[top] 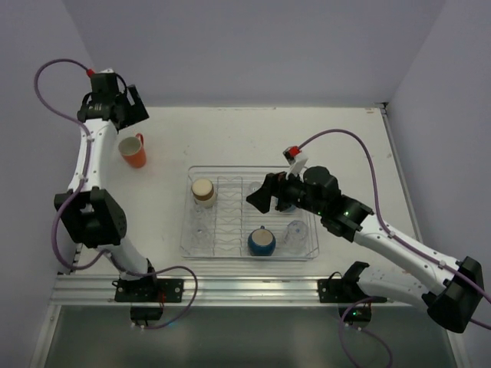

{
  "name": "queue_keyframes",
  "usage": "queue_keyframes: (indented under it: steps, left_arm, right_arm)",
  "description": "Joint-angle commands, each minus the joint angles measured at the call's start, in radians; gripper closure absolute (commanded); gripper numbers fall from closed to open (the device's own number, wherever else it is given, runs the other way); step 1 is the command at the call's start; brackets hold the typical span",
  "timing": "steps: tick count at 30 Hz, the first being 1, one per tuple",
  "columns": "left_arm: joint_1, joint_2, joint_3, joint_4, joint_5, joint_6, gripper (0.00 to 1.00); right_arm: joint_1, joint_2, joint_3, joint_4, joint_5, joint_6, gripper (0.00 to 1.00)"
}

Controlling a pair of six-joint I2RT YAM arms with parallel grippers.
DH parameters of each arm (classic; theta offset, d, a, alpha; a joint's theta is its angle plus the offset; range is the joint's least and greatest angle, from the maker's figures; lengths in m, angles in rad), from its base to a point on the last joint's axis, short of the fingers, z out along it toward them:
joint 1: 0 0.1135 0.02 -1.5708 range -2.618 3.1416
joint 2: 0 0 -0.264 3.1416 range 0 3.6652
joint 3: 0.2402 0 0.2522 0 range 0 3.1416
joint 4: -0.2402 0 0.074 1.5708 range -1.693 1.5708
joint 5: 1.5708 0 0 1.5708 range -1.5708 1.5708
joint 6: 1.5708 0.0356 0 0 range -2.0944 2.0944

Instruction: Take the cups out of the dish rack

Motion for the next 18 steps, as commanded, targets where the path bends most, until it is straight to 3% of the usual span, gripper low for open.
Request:
queue_keyframes:
  steps: [1,4,7,10,18]
  left_arm:
    - [-0.005,-0.181,-0.086,0.193,0.096,-0.057,0.1]
    - [-0.054,-0.355,-0.248,0.312,0.194,-0.086,0.09]
    - [-0.196,-0.578,-0.438,0.423,0.246,-0.118,0.08]
    - [-0.267,-0.69,-0.631,0.52,0.35,-0.143,0.07]
    - [-0.275,-1.02,-0.934,0.592,0.6,-0.134,0.03]
  right_arm:
    - [0.015,-0.002,0.055,-0.055,0.11,-0.064,0.11]
    - [0.019,-0.02,0.043,-0.131,0.169,-0.087,0.11]
    - [0.019,-0.031,0.013,-0.203,0.353,-0.089,0.11]
    - [0.013,-0.016,0.016,-0.24,0.453,-0.092,0.11]
    - [-0.045,0.085,0.085,-0.306,0.558,-0.029,0.13]
